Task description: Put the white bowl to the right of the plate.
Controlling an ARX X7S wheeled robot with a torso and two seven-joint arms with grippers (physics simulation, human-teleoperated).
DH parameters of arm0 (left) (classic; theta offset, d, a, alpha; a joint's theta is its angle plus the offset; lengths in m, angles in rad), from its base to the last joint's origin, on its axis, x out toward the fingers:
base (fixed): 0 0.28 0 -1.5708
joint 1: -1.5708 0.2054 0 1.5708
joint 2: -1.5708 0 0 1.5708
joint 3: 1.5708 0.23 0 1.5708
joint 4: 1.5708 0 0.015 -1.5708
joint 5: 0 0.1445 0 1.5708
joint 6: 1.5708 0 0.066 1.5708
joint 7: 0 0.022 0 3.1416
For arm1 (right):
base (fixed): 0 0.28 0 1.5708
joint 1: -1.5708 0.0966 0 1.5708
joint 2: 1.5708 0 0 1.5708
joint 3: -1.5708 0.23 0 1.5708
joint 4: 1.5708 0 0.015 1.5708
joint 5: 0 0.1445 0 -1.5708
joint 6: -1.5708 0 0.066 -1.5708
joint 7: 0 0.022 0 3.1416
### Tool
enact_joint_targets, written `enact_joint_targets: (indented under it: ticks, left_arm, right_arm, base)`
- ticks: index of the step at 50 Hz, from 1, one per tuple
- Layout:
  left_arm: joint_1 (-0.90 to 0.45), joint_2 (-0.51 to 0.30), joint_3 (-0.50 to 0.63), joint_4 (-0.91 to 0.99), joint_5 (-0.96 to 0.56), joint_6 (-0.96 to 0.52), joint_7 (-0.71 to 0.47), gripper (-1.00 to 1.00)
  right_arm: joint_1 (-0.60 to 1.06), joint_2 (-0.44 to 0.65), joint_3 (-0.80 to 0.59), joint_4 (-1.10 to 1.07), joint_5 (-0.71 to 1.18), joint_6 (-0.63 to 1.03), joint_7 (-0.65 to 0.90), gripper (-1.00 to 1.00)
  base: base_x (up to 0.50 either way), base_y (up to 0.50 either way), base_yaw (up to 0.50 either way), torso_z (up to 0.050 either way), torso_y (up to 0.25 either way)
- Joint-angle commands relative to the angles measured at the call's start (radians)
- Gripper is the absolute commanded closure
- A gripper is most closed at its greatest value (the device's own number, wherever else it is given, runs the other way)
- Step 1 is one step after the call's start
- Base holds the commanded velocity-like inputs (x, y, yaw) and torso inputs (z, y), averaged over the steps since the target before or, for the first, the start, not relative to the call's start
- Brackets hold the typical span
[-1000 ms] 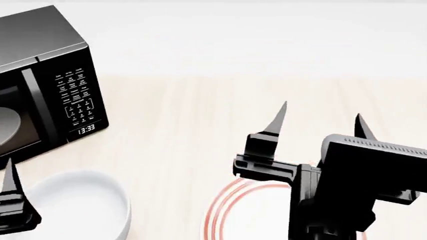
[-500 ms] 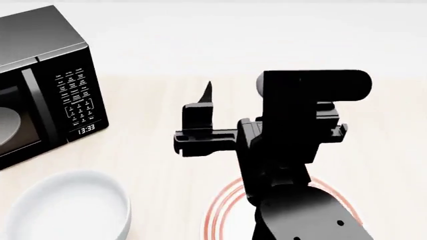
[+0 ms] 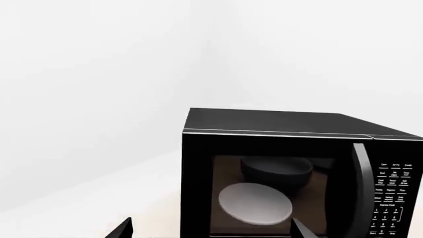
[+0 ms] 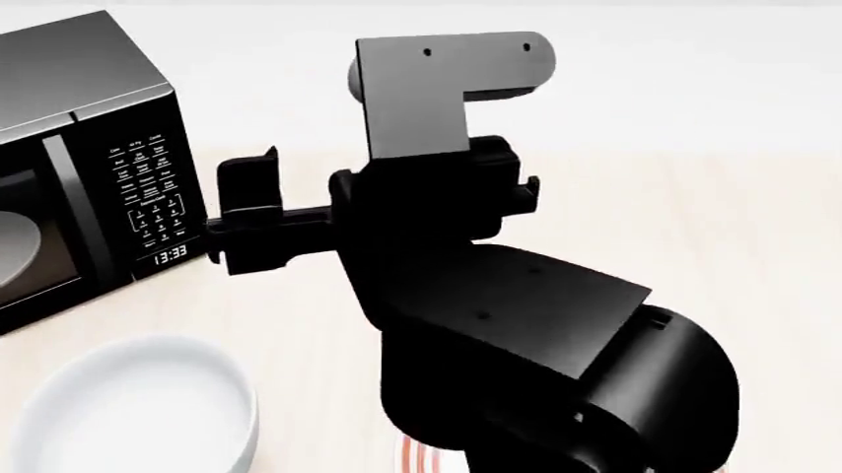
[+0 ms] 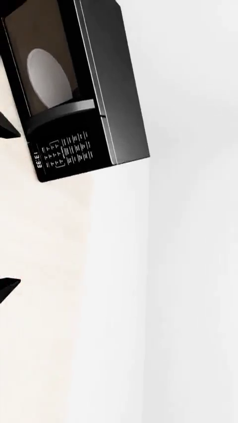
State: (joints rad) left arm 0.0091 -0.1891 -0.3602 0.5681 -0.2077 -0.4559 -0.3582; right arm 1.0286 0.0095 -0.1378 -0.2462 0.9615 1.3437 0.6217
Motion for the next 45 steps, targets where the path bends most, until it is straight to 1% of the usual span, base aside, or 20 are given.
enact_joint_targets:
  ticks: [1,11,17,24,30,33,35,38,41,45]
  left_arm:
    - [0.018,-0.002,-0.024,-0.005,-0.006,0.019,-0.011,-1.0]
    - [0.025,-0.01,-0.021,-0.017,0.01,0.011,-0.03,-1.0]
    - [0.03,-0.015,-0.055,-0.018,-0.005,0.002,-0.04,-1.0]
    - [0.017,-0.027,-0.112,-0.047,-0.031,-0.02,-0.054,-1.0]
    - [0.019,-0.029,-0.136,-0.05,-0.042,-0.023,-0.06,-1.0]
    - [0.021,-0.03,-0.14,-0.05,-0.043,-0.022,-0.063,-1.0]
    - [0.023,-0.03,-0.142,-0.048,-0.044,-0.022,-0.065,-1.0]
    - [0.027,-0.03,-0.144,-0.046,-0.046,-0.021,-0.066,-1.0]
    - [0.028,-0.031,-0.145,-0.047,-0.047,-0.018,-0.066,-1.0]
    - [0.031,-0.031,-0.144,-0.046,-0.048,-0.016,-0.067,-1.0]
  right_arm:
    - [0.108,-0.006,-0.152,0.262,0.268,-0.102,0.199,-1.0]
    - [0.176,-0.004,-0.285,0.434,0.426,-0.19,0.297,-1.0]
    - [0.214,-0.006,-0.387,0.529,0.557,-0.264,0.374,-1.0]
    - [0.253,-0.005,-0.52,0.618,0.643,-0.359,0.361,-1.0]
    - [0.275,-0.004,-0.592,0.678,0.686,-0.418,0.364,-1.0]
    - [0.302,-0.006,-0.654,0.744,0.742,-0.45,0.362,-1.0]
    - [0.326,-0.007,-0.715,0.791,0.79,-0.478,0.348,-1.0]
    - [0.378,-0.009,-0.859,0.878,0.913,-0.521,0.312,-1.0]
    - [0.437,-0.009,-1.056,0.942,1.056,-0.576,0.255,-1.0]
    - [0.501,-0.009,-1.266,0.961,1.204,-0.665,0.192,-1.0]
  base:
    - [0.0,0.0,0.0,0.0,0.0]
    - [0.0,0.0,0.0,0.0,0.0]
    - [0.0,0.0,0.0,0.0,0.0]
    - [0.0,0.0,0.0,0.0,0.0]
    - [0.0,0.0,0.0,0.0,0.0]
    - [0.0,0.0,0.0,0.0,0.0]
    - [0.0,0.0,0.0,0.0,0.0]
    - [0.0,0.0,0.0,0.0,0.0]
    - [0.0,0.0,0.0,0.0,0.0]
    - [0.0,0.0,0.0,0.0,0.0]
